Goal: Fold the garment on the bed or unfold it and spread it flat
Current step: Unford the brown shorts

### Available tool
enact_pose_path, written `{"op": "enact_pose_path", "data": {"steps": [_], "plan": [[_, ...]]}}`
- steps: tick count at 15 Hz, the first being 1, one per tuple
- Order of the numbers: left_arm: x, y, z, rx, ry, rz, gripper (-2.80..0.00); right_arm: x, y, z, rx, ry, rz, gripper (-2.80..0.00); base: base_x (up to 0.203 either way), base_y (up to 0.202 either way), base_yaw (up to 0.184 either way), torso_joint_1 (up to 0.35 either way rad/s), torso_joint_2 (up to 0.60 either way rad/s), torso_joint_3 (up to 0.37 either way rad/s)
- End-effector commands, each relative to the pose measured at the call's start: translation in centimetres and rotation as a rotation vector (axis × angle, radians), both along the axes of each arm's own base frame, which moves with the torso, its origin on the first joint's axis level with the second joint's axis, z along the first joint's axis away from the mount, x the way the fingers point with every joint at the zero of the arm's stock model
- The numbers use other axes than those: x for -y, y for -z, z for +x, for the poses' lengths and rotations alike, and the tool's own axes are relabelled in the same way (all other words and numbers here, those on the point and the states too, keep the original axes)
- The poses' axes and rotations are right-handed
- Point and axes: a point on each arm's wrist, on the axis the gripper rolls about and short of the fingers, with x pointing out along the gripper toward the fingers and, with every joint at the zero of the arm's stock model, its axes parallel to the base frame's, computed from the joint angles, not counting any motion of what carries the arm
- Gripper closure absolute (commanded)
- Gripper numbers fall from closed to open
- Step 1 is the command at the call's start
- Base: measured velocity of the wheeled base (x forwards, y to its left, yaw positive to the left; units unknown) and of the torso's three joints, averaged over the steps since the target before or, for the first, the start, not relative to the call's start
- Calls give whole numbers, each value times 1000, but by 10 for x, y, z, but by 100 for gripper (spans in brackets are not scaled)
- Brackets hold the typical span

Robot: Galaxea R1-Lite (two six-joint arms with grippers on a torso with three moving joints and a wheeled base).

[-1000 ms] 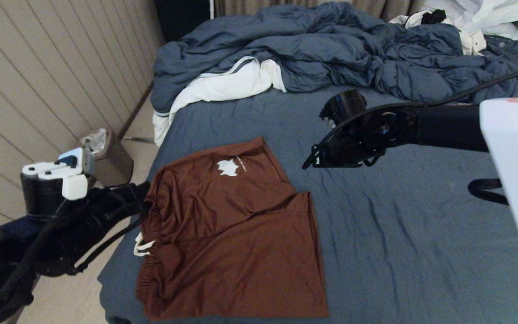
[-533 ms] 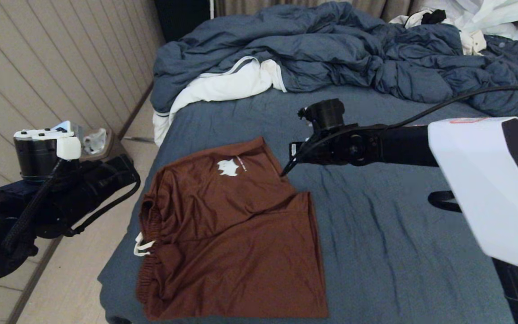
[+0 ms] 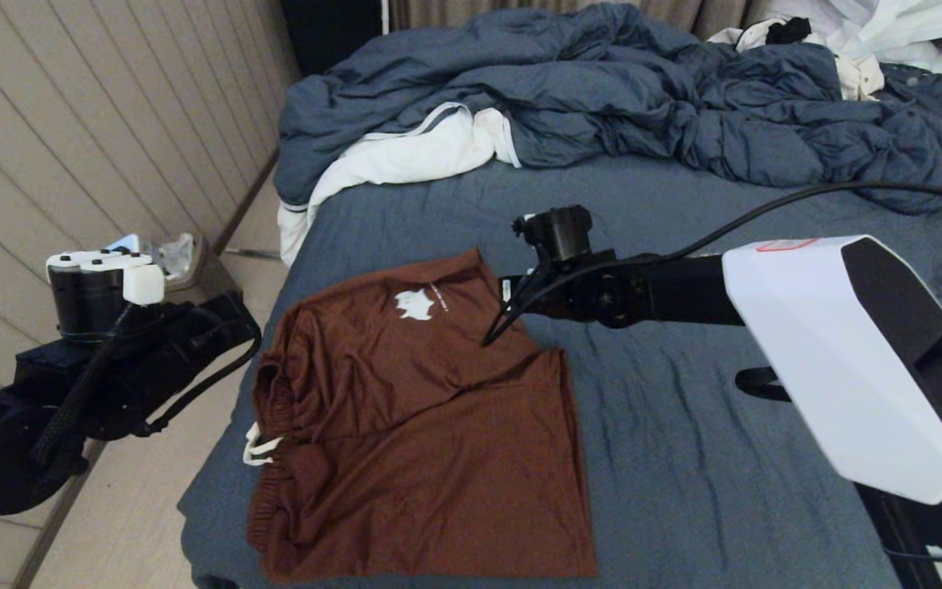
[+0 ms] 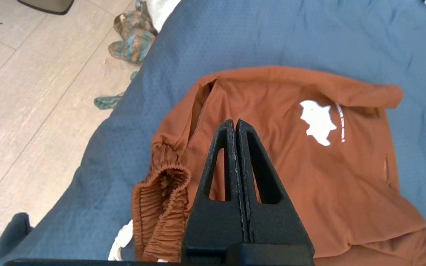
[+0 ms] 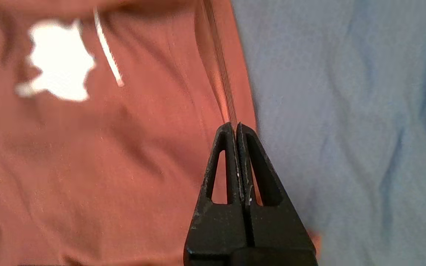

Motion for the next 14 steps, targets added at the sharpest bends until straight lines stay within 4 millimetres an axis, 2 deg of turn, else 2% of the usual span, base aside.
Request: {"op": "enact_pose_path", "data": {"steps": [1,2,3,10,14], "plan": [[2,5,6,-6,-2,-3,0,-6,7,-1,-21,-13,-10,0,0,0,0,0,0,0],[2,6,6,-8,-2,-4,0,-8,18,1,-39,-11,-20,0,0,0,0,0,0,0],[2,7,5,-12,-2,-3,0,-9,25,4,-47,-9,-26,-280,0,0,0,0,0,0],[5,13,16,5,4,-10,0,-20,59,18,-21,-15,-26,-280,0,0,0,0,0,0],[5,17,17,4,3,-11,0,-15,72,24,-28,-13,-55,-280,0,0,0,0,0,0]]}}
